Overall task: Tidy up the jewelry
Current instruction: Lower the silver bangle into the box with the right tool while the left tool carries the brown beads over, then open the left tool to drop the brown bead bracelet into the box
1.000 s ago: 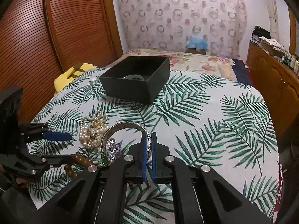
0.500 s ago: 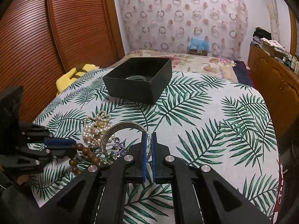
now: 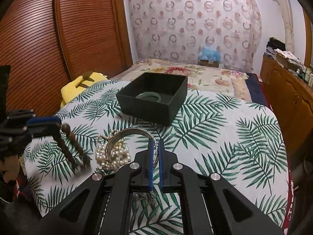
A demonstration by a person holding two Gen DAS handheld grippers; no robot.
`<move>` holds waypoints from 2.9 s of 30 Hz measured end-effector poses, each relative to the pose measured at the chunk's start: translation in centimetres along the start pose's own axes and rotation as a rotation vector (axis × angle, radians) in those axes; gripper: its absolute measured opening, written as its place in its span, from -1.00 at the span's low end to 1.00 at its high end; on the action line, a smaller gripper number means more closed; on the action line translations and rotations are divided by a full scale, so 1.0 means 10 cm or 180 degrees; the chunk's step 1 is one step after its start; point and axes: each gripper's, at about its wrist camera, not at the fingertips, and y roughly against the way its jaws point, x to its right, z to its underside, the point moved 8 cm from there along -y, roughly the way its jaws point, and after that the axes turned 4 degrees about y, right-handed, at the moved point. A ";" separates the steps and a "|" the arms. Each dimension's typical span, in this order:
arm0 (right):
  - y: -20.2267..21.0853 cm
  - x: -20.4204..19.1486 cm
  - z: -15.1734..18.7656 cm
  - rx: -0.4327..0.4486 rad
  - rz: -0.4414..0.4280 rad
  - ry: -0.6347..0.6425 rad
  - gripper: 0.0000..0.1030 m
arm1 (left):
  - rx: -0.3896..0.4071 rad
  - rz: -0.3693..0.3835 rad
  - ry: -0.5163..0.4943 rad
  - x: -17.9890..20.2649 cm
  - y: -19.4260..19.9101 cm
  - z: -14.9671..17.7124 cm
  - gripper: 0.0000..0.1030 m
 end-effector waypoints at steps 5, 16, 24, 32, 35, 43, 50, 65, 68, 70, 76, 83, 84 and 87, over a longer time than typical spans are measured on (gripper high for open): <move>-0.05 -0.02 -0.13 0.0027 0.0044 0.0094 -0.90 | 0.0126 -0.0121 -0.0007 -0.18 0.06 -0.20 -0.76; -0.30 0.01 -0.54 0.0135 0.0126 0.0174 -0.90 | 0.0179 -0.0316 -0.0070 -0.46 -0.12 -0.44 -0.76; -0.58 0.19 -0.84 0.0129 0.0160 0.0087 -0.90 | 0.0183 -0.0407 -0.0078 -0.61 -0.20 -0.61 -0.76; -0.95 0.33 -0.98 0.0023 0.0267 0.0087 -0.89 | 0.0242 -0.0477 -0.0066 -0.70 -0.25 -0.85 -0.76; -1.07 0.34 -0.95 -0.0039 0.0194 0.0032 -0.89 | 0.0240 -0.0505 -0.0089 -0.70 -0.29 -0.92 -0.76; -1.17 0.33 -0.90 -0.0087 0.0122 0.0032 -0.80 | 0.0186 -0.0566 -0.0165 -0.70 -0.41 -1.07 -0.76; -1.03 0.41 -0.89 -0.0003 0.0090 -0.0015 -0.80 | 0.0177 -0.0594 -0.0216 -0.64 -0.53 -1.20 -0.76; -0.66 0.53 -0.63 0.0091 0.0091 -0.0012 -0.80 | 0.0099 -0.0592 -0.0276 -0.47 -0.96 -1.29 -0.76; -0.61 0.53 -0.61 0.0105 0.0079 -0.0005 -0.80 | 0.0096 -0.0592 -0.0304 -0.42 -1.00 -1.31 -0.76; -0.58 0.52 -0.59 0.0113 0.0086 0.0013 -0.80 | 0.0090 -0.0604 -0.0324 -0.42 -1.01 -1.32 -0.76; -0.49 0.43 -0.53 0.0119 0.0063 0.0040 -0.80 | 0.0081 -0.0631 -0.0304 -0.45 -0.99 -1.27 -0.74; -0.34 0.25 -0.34 0.0057 0.0019 0.0123 -0.80 | 0.0058 -0.0655 -0.0338 -0.41 -0.86 -1.00 -0.51; -0.32 0.23 -0.30 0.0046 0.0007 0.0131 -0.80 | 0.0051 -0.0647 -0.0338 -0.42 -0.84 -0.97 -0.49; -0.26 0.15 -0.16 -0.0005 -0.0036 0.0152 -0.80 | -0.0003 -0.0621 -0.0302 -0.43 -0.79 -0.78 -0.45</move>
